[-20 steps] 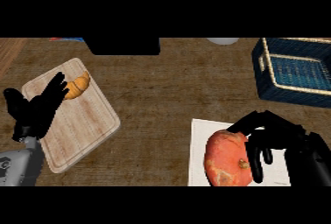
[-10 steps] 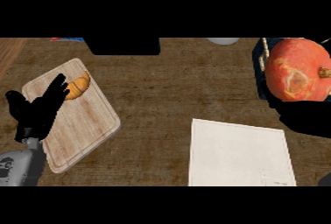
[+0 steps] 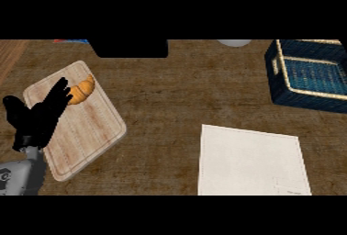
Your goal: Pick the squash from the placemat and place it in the basket
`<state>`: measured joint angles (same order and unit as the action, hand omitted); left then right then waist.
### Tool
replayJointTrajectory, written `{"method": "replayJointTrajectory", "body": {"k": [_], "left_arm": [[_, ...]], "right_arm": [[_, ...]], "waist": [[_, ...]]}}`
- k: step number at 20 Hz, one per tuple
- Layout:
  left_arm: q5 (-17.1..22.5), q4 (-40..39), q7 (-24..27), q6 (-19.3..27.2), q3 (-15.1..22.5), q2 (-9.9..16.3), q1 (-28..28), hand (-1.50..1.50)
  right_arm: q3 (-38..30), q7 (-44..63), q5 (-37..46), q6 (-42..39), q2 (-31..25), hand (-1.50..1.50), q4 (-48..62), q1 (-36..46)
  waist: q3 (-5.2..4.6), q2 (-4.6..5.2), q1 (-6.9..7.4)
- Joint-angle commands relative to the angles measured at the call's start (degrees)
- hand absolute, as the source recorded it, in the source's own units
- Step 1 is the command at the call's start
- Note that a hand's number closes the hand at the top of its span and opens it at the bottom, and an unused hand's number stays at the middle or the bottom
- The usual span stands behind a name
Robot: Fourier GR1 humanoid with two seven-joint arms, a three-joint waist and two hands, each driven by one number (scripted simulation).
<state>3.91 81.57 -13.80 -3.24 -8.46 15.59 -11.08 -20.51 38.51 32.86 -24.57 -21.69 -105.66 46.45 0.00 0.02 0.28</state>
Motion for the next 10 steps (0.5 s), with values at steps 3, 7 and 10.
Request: {"method": "replayJointTrajectory", "body": {"k": [3,7,10], "left_arm": [[-0.40,-0.41,-1.67,1.18,0.52,-1.57,-2.89,0.00],[0.70,-1.94,1.24,-1.04,-2.03,0.33,-0.25,0.00],[-0.89,-2.42,1.61,-0.07,-1.04,-0.47,-1.69,0.00]], "right_arm": [[-4.38,-12.71,-1.09,3.83,-6.33,1.50,12.94,-1.84],[-4.23,-15.99,-2.76,7.33,-5.23,1.50,18.09,-1.89],[-5.90,-20.27,-4.30,7.94,-6.18,1.50,16.49,-7.99]], "waist": [[0.02,0.11,0.06],[-0.01,0.03,0.09],[0.00,-0.04,-0.37]]}}
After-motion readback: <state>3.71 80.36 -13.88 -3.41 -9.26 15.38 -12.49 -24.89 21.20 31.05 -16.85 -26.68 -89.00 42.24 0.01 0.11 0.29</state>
